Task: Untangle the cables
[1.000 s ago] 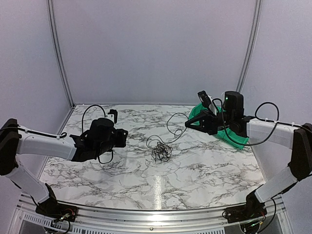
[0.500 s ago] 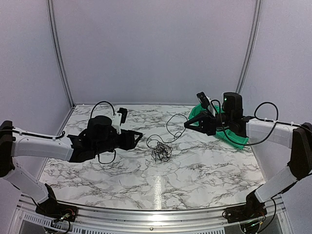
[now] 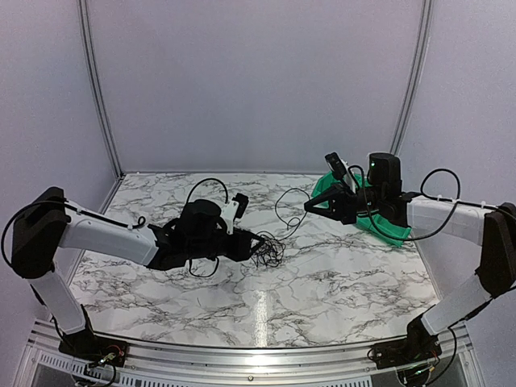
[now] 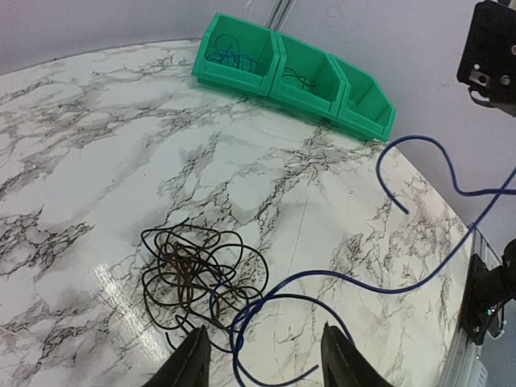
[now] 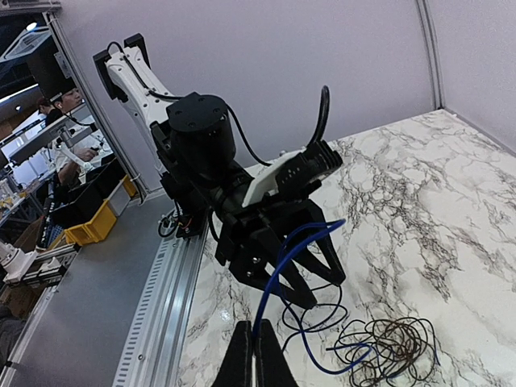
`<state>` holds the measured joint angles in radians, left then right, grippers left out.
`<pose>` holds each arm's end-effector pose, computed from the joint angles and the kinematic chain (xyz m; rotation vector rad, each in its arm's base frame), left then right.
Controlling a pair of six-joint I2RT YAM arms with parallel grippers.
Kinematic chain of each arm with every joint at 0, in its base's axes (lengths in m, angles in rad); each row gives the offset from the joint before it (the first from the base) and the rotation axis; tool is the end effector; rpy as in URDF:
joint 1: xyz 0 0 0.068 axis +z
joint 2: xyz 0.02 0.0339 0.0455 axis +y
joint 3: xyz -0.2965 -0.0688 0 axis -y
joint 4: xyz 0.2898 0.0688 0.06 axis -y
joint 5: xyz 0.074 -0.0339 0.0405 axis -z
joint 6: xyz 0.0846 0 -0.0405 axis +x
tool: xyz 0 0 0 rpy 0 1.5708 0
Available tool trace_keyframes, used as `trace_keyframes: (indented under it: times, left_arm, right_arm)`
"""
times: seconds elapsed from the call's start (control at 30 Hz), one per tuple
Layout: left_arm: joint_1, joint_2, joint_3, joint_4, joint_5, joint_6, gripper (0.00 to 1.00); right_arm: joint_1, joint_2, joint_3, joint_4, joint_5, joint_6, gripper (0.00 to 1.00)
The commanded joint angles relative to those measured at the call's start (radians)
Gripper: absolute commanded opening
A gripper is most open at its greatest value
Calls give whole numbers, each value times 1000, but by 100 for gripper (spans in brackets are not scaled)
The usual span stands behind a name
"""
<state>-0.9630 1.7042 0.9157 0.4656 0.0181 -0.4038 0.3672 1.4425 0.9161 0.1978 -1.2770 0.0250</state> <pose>0.2595 -0.3758 0.1938 0.5667 1.9265 -0.9269 0.3032 0.2034 0.2821 -1.1655 1.5038 1.4575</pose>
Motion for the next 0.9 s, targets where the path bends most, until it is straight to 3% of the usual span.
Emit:
trace_keyframes:
  times: [0.0, 0.17, 0.43, 0.73, 0.87]
  left_arm:
    - [1, 61, 58, 13, -9, -15, 42]
    - [3, 107, 89, 16, -113, -57, 24]
    - [34, 155, 47, 122, -182, -123, 9]
    - [61, 206, -21, 123, -173, -142, 0]
    - [68, 194, -67, 123, -175, -138, 0]
  right_arm:
    - [-4, 7, 12, -14, -2, -11, 0]
    - [-2, 9, 12, -15, -5, -12, 0]
    - [-3, -6, 16, -10, -24, 4, 0]
    - [-4, -132, 124, 64, -115, 180, 0]
    - [-30, -151, 275, -51, -172, 191, 0]
